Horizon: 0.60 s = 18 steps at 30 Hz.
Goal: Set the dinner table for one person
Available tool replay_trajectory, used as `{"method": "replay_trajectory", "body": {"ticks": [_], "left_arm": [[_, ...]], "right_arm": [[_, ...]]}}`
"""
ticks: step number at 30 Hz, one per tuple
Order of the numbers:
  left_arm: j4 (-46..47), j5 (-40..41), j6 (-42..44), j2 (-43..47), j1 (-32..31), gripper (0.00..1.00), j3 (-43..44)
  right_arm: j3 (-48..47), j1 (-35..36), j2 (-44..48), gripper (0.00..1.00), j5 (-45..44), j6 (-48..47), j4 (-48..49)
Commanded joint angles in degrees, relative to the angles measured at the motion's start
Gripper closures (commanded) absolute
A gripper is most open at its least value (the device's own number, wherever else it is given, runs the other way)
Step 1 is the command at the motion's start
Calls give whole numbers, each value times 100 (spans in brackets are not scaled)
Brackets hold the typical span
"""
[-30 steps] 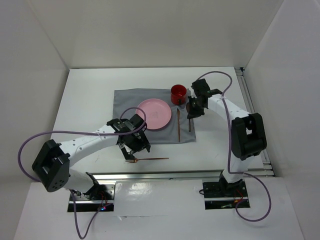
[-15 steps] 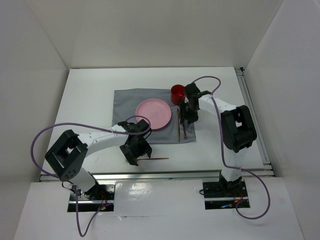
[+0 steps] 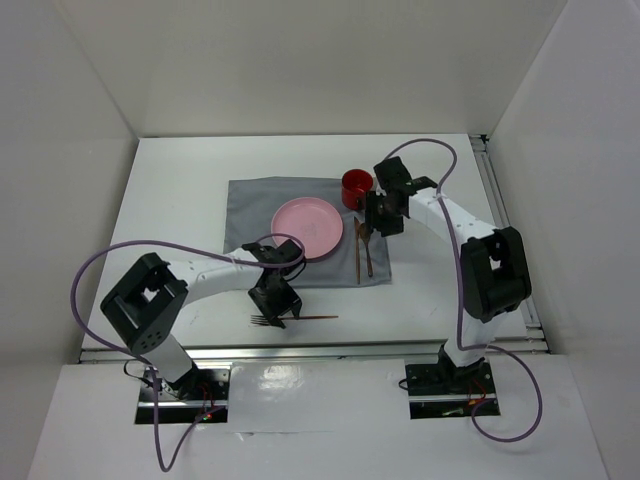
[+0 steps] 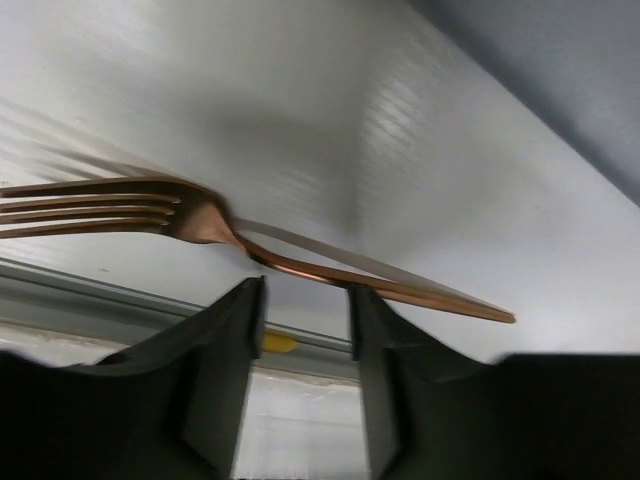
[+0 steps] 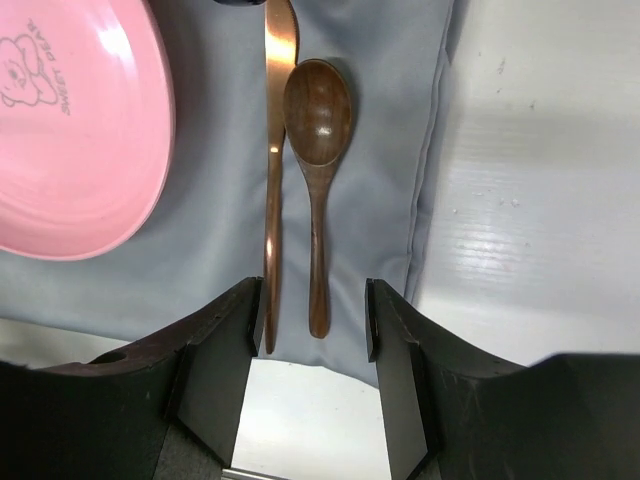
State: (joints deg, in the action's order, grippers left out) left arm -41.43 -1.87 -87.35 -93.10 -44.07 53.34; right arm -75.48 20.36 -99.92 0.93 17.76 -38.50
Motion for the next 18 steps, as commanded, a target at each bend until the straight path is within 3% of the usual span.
{"method": "replay_trajectory", "body": {"ticks": [1, 5, 7, 15, 18], "left_arm": [[-41, 231, -274, -313, -22, 48, -17], [-41, 231, -274, -235, -22, 64, -210], [-102, 283, -274, -34, -74, 64, -263], [-470, 538, -326, 371, -250, 48, -53], [-524, 600, -388, 494, -251, 33, 1]], "right_arm": [[-169, 47, 280, 44, -198, 17, -193], [-169, 47, 342, 44, -198, 17, -193], [-169, 47, 342, 44, -198, 17, -254], [-221, 47, 342, 44, -304, -36, -307], [-221, 47, 342, 44, -304, -36, -307]]}}
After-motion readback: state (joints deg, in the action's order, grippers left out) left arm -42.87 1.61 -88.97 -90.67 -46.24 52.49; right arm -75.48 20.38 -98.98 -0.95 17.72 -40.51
